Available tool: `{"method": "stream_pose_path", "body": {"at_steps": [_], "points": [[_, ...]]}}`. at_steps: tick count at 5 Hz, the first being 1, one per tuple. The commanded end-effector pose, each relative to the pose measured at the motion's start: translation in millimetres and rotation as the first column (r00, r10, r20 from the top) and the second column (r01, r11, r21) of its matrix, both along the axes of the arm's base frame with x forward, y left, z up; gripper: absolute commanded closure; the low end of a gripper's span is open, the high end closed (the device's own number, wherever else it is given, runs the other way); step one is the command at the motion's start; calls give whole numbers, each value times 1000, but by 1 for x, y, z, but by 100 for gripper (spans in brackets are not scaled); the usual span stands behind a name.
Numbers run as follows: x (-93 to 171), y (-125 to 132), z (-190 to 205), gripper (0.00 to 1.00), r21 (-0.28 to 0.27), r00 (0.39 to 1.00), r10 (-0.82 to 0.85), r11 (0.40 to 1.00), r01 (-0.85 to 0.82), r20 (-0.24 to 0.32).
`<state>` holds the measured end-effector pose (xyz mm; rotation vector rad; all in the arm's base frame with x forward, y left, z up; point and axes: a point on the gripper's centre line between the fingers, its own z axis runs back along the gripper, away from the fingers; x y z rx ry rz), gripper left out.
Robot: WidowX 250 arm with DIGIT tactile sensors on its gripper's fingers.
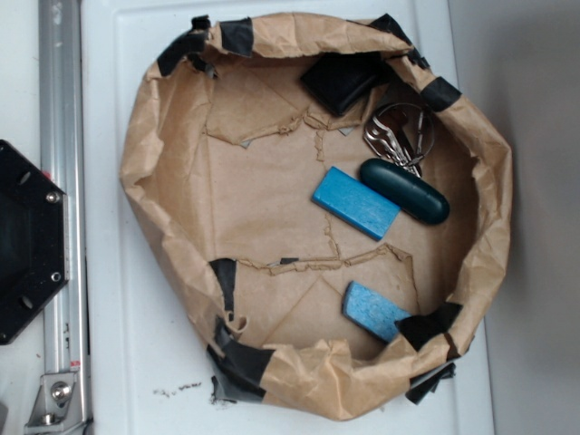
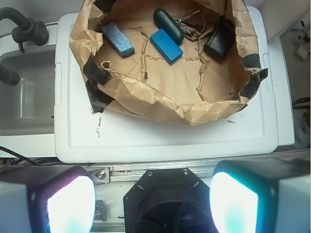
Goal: Grab the blue sponge.
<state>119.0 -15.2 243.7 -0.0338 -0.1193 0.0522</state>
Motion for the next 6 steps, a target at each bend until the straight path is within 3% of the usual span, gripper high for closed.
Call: {"method": "stream_pose_path", "body": {"at_steps": [1,2,3,4,5,6], "points": [[0,0,0,0,0,1000,0,1000,0,0],[35,10,-15,0,-63,975,-97,992,112,200],[86,4,-6,0,13,844,-321,937,349,430],[125,-8,-20,0,78,806,-418,901,427,420],[156,-23,-59,0,121,807,-526,849,514,267],[169,-19,-97,0,103,805,-564,826,554,184]]}}
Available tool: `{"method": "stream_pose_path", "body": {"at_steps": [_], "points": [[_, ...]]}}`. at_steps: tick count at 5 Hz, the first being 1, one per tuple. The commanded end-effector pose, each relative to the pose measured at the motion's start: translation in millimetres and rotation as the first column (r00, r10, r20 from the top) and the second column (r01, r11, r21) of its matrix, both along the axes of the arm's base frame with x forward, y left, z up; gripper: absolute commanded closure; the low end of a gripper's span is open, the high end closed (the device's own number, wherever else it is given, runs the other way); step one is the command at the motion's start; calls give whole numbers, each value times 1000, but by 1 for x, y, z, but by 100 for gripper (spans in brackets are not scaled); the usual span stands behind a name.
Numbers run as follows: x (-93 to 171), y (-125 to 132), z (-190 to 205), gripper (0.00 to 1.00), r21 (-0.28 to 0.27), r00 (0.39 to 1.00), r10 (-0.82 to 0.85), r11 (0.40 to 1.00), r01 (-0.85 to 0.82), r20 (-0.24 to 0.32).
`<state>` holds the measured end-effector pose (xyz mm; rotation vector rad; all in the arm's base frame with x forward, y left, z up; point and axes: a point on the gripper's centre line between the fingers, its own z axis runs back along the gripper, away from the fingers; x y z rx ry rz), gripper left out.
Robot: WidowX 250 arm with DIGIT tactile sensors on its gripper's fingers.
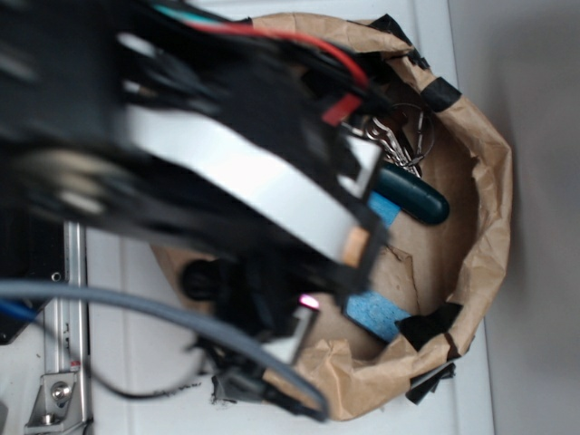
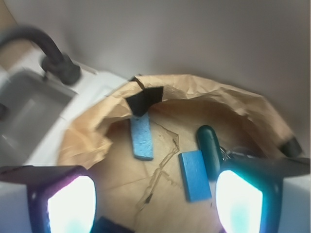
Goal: Grab the blue sponge.
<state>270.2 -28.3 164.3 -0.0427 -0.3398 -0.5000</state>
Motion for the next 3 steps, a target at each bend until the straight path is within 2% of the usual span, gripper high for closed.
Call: {"method": "stream_pose_path", "body": {"at_steps": [1,2,3], "points": [[22,7,-46,0,53,987,-143,988,147,-77],[24,20,-52,0,49,985,-150,987,154,-80],[37,26,-61,0,87,980,-173,980,182,-94]]}}
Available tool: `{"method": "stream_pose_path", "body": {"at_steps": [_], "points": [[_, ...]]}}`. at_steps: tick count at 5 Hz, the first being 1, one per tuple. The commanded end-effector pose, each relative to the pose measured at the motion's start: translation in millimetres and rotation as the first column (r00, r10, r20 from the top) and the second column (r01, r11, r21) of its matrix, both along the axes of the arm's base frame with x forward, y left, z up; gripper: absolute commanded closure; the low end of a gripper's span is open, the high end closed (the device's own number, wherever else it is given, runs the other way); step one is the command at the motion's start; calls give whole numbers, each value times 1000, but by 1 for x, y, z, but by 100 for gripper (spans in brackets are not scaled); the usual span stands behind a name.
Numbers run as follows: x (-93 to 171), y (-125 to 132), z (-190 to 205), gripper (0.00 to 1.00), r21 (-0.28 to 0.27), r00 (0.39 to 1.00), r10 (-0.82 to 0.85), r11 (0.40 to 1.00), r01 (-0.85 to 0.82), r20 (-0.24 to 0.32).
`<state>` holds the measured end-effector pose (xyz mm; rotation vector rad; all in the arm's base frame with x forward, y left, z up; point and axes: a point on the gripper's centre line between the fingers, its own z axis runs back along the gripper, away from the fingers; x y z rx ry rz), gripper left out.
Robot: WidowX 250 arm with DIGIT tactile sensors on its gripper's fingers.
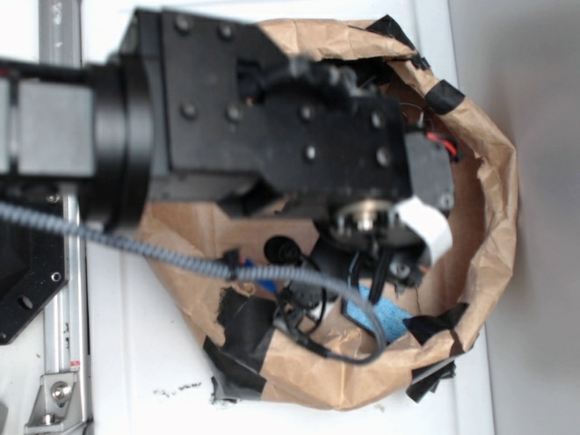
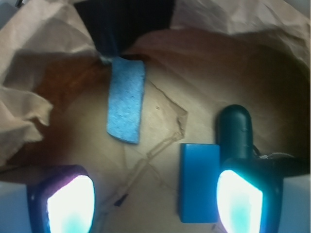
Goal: Grab the blue sponge.
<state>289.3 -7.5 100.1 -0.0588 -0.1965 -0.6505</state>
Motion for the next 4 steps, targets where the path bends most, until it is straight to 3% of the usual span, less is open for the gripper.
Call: {"method": "stream_pose_path", "body": {"at_steps": [1,4], "points": [[25,7,-5,0,48,999,-37,998,36,27],[8,-62,-22,0,42,990,-140,989,141,-19]]}}
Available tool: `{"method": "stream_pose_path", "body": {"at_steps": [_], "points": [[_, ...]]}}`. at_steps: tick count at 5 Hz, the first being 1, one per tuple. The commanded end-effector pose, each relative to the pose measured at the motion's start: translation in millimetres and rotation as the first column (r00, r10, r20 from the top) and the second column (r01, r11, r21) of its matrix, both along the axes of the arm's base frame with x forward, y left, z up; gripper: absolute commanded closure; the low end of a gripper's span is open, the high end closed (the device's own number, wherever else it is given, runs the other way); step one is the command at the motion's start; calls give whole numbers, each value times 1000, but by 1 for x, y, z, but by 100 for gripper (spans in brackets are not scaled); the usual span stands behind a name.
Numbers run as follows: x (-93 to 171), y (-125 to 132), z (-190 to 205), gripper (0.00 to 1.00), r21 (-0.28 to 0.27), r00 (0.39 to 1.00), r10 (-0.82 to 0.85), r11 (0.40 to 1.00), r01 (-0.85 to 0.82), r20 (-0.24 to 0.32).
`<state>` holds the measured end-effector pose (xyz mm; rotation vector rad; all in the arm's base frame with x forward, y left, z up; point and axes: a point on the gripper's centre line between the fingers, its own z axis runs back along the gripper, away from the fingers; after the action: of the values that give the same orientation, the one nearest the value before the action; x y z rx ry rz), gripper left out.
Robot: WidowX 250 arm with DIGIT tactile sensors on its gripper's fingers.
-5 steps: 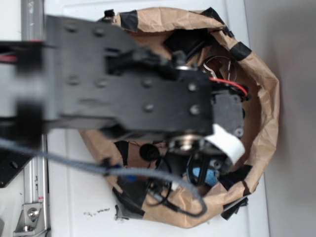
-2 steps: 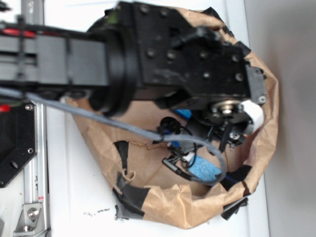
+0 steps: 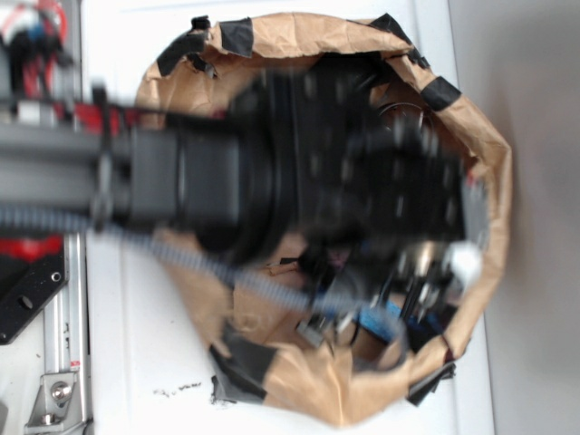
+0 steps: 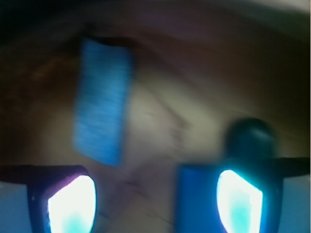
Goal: Grab the blue sponge.
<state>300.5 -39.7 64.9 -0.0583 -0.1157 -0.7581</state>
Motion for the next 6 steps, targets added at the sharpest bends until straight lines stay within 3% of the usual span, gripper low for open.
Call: {"method": "stream_pose_path", "body": {"at_steps": [1,3,5,6], "points": [[-4,-36,6,0,37,998,-51,998,50,46],[-2,-41,-6,0,30,1000,-9,1000,8,27],[19,-54,-28,0,112,999,40,993,-42,26],[18,-54,-30,100,68,993,119,991,-119,8]]}}
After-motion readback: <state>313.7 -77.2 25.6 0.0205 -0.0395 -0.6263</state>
